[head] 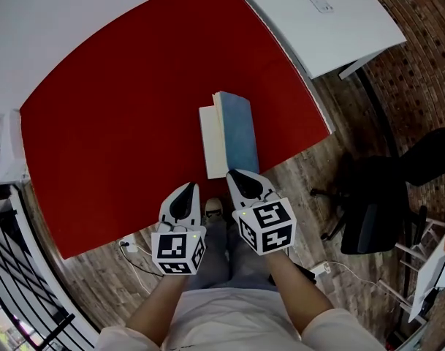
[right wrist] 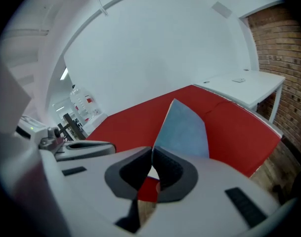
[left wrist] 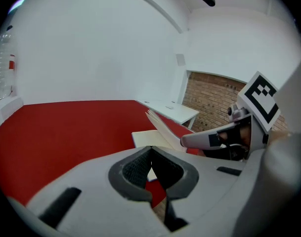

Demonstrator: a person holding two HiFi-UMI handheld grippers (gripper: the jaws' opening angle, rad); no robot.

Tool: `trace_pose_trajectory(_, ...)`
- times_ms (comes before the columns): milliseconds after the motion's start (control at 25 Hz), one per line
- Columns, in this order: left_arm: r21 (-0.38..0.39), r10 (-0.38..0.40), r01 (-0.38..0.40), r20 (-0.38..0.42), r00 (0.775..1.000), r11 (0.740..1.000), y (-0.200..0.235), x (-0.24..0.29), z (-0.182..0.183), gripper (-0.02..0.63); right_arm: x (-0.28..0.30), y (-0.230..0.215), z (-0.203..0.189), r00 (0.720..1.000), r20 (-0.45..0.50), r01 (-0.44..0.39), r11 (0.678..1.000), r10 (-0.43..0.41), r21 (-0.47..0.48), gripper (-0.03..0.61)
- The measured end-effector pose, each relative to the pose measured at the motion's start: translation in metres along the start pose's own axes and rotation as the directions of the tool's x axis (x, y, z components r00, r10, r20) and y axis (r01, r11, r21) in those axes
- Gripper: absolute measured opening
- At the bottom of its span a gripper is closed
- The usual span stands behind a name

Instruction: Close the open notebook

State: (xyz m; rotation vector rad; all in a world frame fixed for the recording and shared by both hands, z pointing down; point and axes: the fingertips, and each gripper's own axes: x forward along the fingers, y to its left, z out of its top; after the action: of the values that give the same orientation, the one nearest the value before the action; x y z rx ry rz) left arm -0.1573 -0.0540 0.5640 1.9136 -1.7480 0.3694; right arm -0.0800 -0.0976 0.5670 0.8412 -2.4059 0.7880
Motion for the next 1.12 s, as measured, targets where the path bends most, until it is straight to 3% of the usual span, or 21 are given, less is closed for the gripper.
trace_pose_trajectory(280, -0.015, 0.037, -0.037, -0.004, 0.999, 0.999, 0.026, -0.007, -0.007, 0.006, 0.044, 0.019, -0.028, 0.997, -0.065, 0.025, 0.998, -0.029, -0.058, 0.019)
trace_pose_trajectory(720, -0.036, 0.056, -0.057, -0.029, 0.998, 0.998, 0.047, -0.01, -0.022, 0.006, 0.089, 0.014, -0.071, 0.982, -0.178, 0.053, 0.996, -0.064, -0.067, 0.02)
trace_pose_trajectory(920, -0.044, 0.054, -0.055, -0.039, 0.998, 0.998, 0.054, -0.008, -0.028, 0.006, 0.096, 0.014, -0.077, 0.979, -0.183, 0.073, 0.994, -0.088, -0.086, 0.02)
trace_pose_trajectory(1120, -0.046, 0.044, -0.046, -0.042, 0.998, 0.998, 0.055, -0.006, -0.029, 0.006, 0.096, 0.021, -0.074, 0.987, -0.13, 0.083, 0.991, -0.096, -0.103, 0.021)
